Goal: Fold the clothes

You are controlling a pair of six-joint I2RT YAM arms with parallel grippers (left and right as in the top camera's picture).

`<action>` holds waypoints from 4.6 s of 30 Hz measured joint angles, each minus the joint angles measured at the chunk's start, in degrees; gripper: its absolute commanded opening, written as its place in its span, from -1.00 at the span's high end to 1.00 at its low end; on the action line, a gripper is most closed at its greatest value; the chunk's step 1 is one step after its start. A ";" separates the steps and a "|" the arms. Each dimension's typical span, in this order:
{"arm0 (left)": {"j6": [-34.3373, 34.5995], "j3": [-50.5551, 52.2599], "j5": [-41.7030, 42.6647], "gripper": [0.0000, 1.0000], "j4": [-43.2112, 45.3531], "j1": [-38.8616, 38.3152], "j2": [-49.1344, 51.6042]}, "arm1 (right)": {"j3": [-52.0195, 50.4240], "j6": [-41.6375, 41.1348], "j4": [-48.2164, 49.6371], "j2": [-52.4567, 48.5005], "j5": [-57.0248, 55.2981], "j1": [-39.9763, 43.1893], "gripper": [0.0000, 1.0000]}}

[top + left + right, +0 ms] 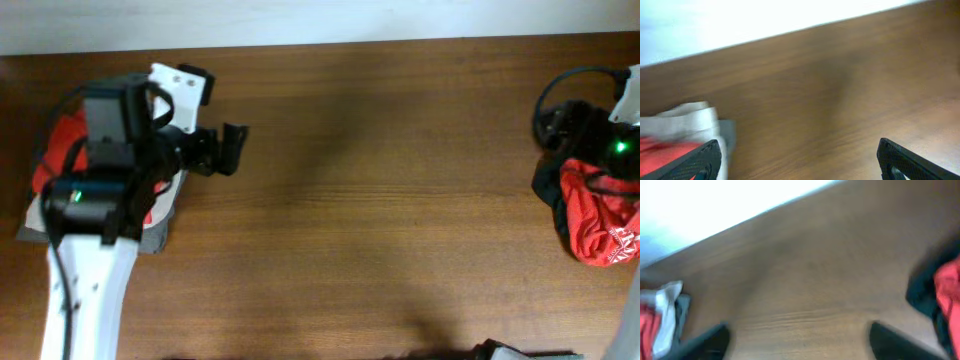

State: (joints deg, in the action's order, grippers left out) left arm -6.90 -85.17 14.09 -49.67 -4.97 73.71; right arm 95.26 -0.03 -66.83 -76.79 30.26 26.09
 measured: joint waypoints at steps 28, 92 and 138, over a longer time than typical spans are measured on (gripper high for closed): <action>0.00 0.00 -10.08 -0.98 -3.93 0.00 -6.80 | 0.46 1.81 0.46 5.90 13.94 -2.03 -0.98; 0.00 0.00 -10.32 -0.98 -4.15 0.00 -6.73 | -85.77 6.25 38.49 76.00 -5.07 -13.18 -0.98; -4.74 15.56 -10.51 -0.99 0.28 1.03 -25.29 | -87.27 4.48 40.35 76.00 -5.64 -13.22 -0.98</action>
State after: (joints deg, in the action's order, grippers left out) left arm -11.64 -69.60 3.57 -49.39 -3.95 48.42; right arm 7.99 4.45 -26.48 -0.80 24.62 12.86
